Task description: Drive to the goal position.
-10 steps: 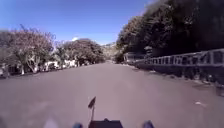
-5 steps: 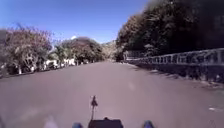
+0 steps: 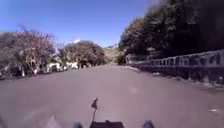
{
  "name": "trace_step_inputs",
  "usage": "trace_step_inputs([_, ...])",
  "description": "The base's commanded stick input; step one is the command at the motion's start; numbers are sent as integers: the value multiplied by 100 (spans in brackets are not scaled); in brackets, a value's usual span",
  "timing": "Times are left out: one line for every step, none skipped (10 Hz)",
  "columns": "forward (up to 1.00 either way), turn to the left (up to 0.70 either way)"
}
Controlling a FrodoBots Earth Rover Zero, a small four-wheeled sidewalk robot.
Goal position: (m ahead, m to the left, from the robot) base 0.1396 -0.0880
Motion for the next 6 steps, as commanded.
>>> trace_step_inputs([50, 0])
trace_step_inputs([50, 0])
trace_step_inputs([50, 0])
trace_step_inputs([50, 0])
trace_step_inputs([50, 0])
trace_step_inputs([50, -5])
